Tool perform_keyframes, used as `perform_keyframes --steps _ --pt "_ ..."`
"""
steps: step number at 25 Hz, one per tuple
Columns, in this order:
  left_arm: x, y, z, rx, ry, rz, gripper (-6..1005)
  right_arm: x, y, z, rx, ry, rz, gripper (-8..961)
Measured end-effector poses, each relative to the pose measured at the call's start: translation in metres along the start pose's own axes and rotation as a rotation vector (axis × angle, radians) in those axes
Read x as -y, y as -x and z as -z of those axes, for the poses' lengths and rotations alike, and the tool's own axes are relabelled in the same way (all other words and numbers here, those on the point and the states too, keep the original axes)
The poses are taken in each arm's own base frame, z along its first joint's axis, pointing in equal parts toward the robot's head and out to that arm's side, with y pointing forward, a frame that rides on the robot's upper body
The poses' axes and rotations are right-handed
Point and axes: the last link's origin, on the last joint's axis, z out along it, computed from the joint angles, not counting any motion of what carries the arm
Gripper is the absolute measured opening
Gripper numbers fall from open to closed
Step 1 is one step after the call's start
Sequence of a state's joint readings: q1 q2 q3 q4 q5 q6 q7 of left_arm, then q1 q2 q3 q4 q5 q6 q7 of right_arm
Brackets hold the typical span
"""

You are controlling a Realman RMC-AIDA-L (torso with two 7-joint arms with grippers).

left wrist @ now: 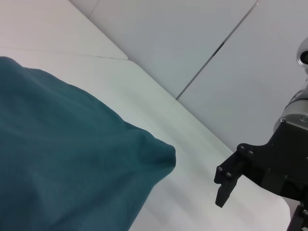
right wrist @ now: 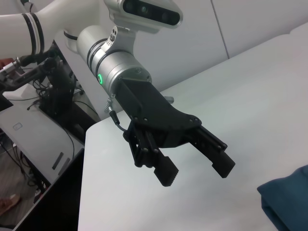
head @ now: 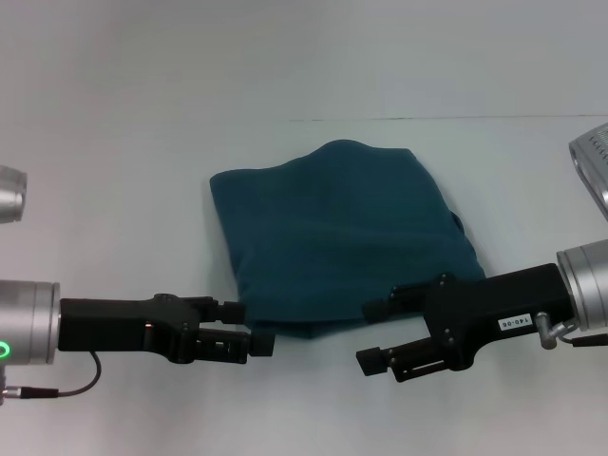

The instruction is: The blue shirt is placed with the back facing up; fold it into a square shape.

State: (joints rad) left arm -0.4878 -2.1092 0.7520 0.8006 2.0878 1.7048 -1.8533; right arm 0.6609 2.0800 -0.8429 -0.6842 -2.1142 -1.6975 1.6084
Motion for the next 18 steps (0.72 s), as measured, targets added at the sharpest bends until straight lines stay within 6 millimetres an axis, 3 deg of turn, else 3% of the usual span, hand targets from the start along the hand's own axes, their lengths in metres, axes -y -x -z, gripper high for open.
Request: perform_keyframes --steps 18 --pt "0.0001 -0.0006 0.0003 -0.005 -0.001 -0.006 934 0.001 0.0013 -0.0025 0.004 -0.009 0.028 806"
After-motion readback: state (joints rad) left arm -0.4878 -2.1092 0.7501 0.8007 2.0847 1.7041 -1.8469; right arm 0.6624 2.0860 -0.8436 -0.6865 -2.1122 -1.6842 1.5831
